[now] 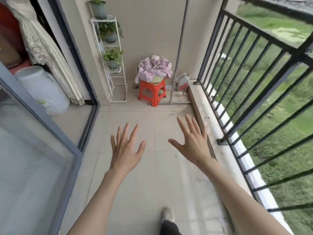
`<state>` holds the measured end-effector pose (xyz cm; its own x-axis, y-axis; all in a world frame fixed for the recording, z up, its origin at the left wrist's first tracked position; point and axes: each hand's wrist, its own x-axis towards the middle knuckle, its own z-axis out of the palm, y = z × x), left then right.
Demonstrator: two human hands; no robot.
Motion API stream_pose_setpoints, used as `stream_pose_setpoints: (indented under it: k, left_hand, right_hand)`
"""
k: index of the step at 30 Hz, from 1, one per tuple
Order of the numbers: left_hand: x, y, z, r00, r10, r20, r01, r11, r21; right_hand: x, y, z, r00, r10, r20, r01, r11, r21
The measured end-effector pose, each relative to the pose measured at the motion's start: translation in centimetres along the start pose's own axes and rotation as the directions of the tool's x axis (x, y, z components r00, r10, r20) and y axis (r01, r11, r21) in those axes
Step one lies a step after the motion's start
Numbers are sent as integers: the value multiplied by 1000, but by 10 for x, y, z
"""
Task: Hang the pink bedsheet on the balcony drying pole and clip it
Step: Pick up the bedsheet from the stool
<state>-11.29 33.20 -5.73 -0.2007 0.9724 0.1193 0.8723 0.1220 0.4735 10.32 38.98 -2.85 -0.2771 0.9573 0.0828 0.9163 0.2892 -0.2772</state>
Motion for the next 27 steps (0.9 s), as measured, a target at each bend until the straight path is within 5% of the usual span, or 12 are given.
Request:
stream_pose_setpoints:
  k: [18, 27]
  left_hand:
    - [437, -57, 7, 998, -39, -54, 40, 999, 28]
    - [647, -134, 49, 985, -44, 167, 40, 999, 28]
  right_hand:
    - [455, 10, 28, 996, -86, -5, 87, 994, 62]
    - [656, 6, 93, 995, 87, 44, -91, 992, 90]
